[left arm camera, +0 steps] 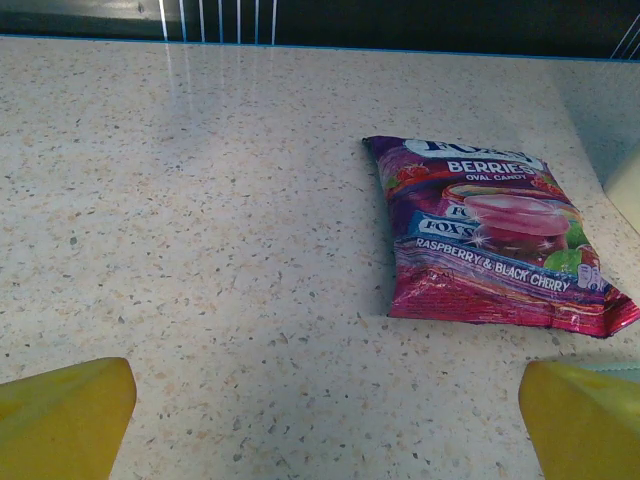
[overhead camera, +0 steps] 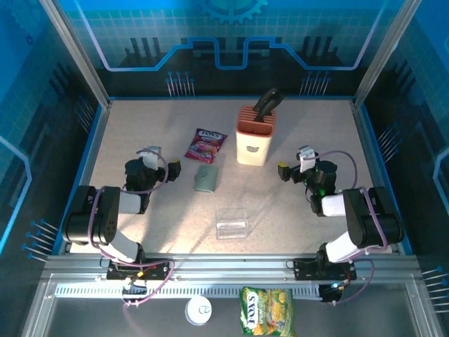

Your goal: Take the credit cards out of the card holder

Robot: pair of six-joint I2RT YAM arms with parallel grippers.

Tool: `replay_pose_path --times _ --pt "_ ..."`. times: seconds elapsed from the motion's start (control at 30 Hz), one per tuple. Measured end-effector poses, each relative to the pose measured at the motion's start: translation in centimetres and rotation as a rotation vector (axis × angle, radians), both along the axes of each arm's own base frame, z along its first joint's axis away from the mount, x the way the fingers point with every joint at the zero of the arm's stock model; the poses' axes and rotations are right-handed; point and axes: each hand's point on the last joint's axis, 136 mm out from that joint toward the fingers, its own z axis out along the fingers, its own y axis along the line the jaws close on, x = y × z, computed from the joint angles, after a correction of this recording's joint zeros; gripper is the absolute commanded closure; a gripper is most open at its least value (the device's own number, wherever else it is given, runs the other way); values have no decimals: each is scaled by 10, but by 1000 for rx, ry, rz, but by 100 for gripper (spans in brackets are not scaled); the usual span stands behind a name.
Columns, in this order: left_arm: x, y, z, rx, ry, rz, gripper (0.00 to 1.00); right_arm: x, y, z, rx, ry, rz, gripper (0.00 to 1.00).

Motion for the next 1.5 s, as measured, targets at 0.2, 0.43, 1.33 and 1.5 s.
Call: replay_pose_path --times 0.2,0.43,1.33,1.5 --pt "0 -1 0 -2 0 -6 1 0 0 -1 1 4 1 0" --pt "0 -1 0 -3 0 -7 1 0 0 -3 1 17 0 0" --pt "0 0 0 -3 1 -2 1 7 -10 -4 13 46 -66 0" --pt "0 -1 0 -1 1 -3 1 7 -12 -3 18 38 -76 0"
